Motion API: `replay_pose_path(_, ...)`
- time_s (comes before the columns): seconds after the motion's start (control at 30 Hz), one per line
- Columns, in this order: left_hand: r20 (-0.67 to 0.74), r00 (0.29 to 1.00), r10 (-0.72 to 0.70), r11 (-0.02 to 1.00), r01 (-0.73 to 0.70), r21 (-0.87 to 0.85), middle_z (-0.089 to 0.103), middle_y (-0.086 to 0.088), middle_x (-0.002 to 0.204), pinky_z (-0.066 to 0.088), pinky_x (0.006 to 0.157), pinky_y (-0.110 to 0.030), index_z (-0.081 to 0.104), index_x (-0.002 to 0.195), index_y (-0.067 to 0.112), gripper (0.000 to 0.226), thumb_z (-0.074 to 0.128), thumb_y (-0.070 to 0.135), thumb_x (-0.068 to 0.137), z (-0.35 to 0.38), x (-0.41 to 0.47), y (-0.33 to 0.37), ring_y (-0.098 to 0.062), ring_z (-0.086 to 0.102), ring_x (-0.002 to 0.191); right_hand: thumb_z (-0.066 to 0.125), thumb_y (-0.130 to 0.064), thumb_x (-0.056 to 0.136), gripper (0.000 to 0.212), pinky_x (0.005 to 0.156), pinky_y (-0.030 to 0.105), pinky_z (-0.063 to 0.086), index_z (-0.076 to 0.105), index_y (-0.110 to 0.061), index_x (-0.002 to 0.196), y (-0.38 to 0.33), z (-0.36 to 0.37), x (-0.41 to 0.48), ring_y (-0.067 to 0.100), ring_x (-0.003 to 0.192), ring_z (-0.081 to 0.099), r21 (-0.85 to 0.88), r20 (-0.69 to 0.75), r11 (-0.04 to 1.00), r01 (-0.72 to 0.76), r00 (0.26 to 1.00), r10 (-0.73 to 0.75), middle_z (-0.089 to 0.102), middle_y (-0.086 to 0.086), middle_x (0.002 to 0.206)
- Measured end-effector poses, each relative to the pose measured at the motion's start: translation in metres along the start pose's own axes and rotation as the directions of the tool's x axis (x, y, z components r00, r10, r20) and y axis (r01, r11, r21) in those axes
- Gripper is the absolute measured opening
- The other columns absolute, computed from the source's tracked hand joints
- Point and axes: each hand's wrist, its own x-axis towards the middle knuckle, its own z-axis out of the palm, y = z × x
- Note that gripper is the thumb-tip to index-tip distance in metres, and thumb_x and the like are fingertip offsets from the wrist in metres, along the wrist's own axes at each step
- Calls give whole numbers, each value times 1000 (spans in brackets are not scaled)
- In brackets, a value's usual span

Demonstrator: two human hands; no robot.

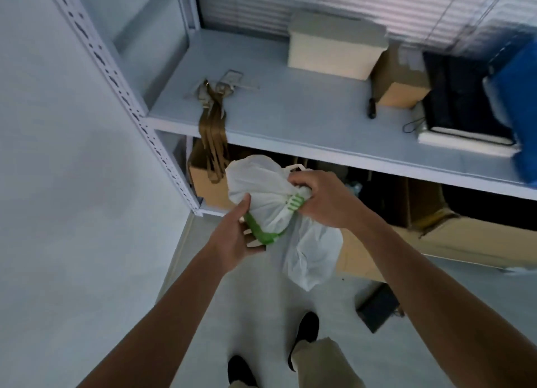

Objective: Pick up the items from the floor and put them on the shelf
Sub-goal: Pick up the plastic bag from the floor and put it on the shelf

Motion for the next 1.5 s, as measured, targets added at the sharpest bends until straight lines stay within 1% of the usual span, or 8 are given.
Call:
replay_pose_path(0.17,57,996,65,998,-65,12,66,-11,123,44,102,-62,60,126,22,51,59,56,88,89,32,55,-37,62,115,69,-9,76,35,64,33,39,49,-38,70,27,-96,38,17,76,57,-61,-136,998,32,990,-40,54,-11,69)
replay_pose_path(0.6,1,990,141,987,-141,-76,54,-14,131,39,109,-55,50,122,15,43,53,49,96,228,186,164,-35,54,122,58,8,76,32,70,26,32,69,-14,96,114,-237,234,20,85,51,-370,-67,911,184,972,-224,52,-6,90)
replay_pose_path(0.77,-35,997,67,991,-63,120,50,-14,117,46,96,-47,52,115,16,33,56,43,96,232,250,185,-26,57,95,52,9,79,35,73,27,34,70,-11,101,144,-236,287,27,96,59,-418,-41,902,109,990,-138,65,8,106)
replay_pose_path(0.93,-234,964,129,956,-57,288,38,0,70,33,50,-25,58,110,17,24,66,22,88,208,281,193,-13,33,46,63,0,78,43,84,31,41,70,-21,115,193,-198,293,33,114,57,-306,-157,946,-104,986,57,61,11,119)
replay_pose_path(1.03,-381,818,430,760,-100,643,52,-12,122,54,87,-39,40,143,15,86,83,35,72,191,292,201,-31,62,94,68,-14,79,69,103,41,42,50,-32,142,212,-183,273,36,129,44,-262,-252,948,-183,961,116,48,12,141)
replay_pose_path(1.13,-225,803,552,494,-98,864,13,-18,160,33,113,-44,13,158,27,120,88,42,65,184,307,209,-40,29,143,70,-24,81,93,118,50,27,17,-38,157,222,-163,246,40,149,13,-162,-345,930,-329,902,259,12,18,163)
replay_pose_path(1.23,-63,868,493,304,-103,947,4,-13,166,15,120,-37,4,159,26,125,85,50,67,184,338,209,-32,4,152,73,-33,81,101,120,54,20,6,-43,156,238,-130,233,48,150,-6,-62,-256,893,-446,872,418,-14,21,163)
replay_pose_path(1.5,98,804,586,131,-214,968,13,-22,161,22,120,-41,23,156,16,104,84,34,74,191,382,224,-36,16,149,72,-30,80,96,110,50,37,14,-41,155,246,-90,247,44,146,-26,-81,-195,852,-518,846,496,-19,15,164)
